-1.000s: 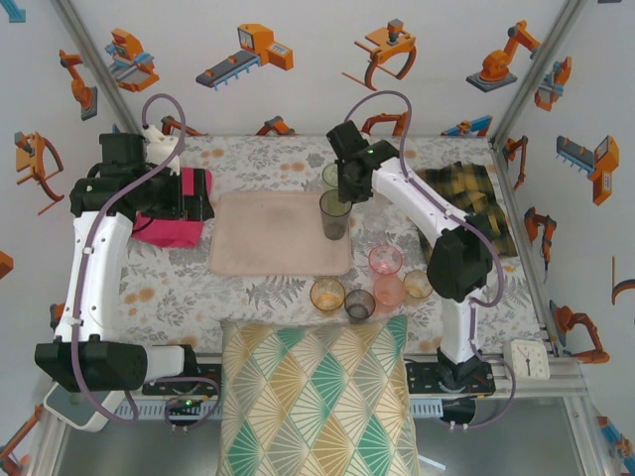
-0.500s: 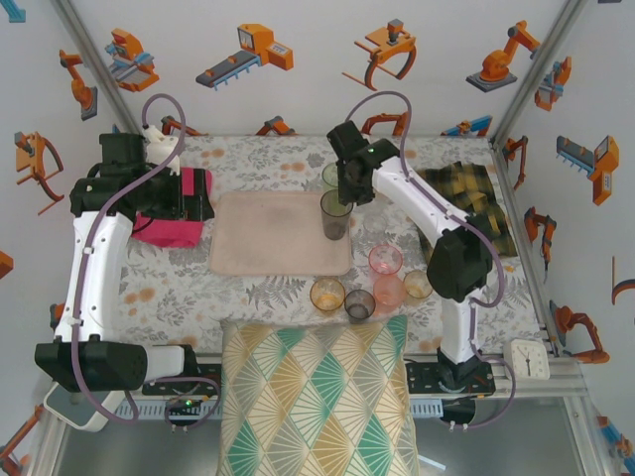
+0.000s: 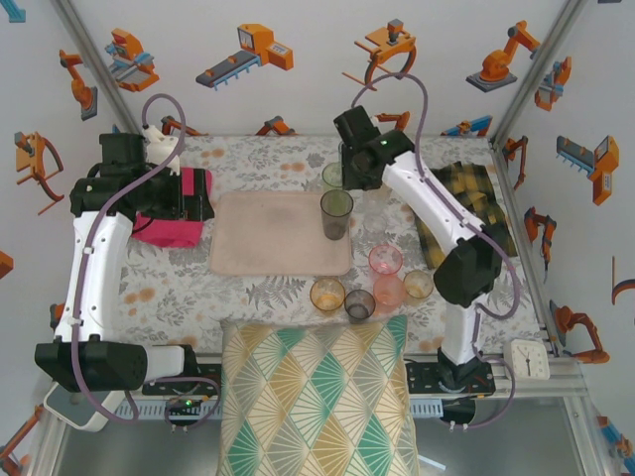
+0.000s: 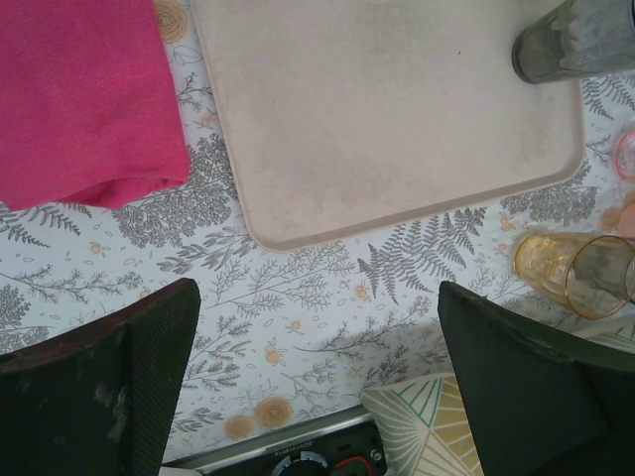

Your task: Place the glasses into the tray

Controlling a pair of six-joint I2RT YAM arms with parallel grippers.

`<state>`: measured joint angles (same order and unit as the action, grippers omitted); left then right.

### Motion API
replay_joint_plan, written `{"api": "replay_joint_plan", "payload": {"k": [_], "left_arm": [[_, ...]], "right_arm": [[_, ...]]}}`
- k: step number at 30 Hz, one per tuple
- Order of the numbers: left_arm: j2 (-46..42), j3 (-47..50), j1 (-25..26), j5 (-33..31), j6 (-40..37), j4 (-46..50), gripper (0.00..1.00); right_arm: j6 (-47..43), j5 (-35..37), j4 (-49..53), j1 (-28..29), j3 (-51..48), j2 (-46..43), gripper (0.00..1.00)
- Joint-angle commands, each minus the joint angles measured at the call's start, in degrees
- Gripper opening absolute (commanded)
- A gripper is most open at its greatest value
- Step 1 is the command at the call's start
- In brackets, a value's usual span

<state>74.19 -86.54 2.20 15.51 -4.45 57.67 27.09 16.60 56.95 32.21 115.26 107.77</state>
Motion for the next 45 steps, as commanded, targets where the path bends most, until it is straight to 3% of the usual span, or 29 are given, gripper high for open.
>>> {"api": "replay_joint_plan", "payload": {"k": [1, 7, 17, 45], "left_arm": [[-1.11, -1.02, -0.26, 1.06, 0.28, 0.46, 0.97], [-0.66, -1.17, -0.26, 2.51, -0.11, 0.72, 0.97], [0.07, -1.88, -0.27, 2.89, -0.03, 1.05, 0.97], [0.93, -1.95, -0.63, 2.23, -0.05, 1.05, 0.97]], "right_arm": [[-0.54, 3.35, 1.86, -2.73, 0.61, -4.76, 0.42], [-0.87, 1.51, 0.51, -8.39, -4.21, -9.25, 0.43], [1.21, -10.11, -5.04, -18.65, -9.92, -8.31, 0.44], [-1.78, -15.55, -7.83, -19.2, -5.46, 4.32, 0.43]]}}
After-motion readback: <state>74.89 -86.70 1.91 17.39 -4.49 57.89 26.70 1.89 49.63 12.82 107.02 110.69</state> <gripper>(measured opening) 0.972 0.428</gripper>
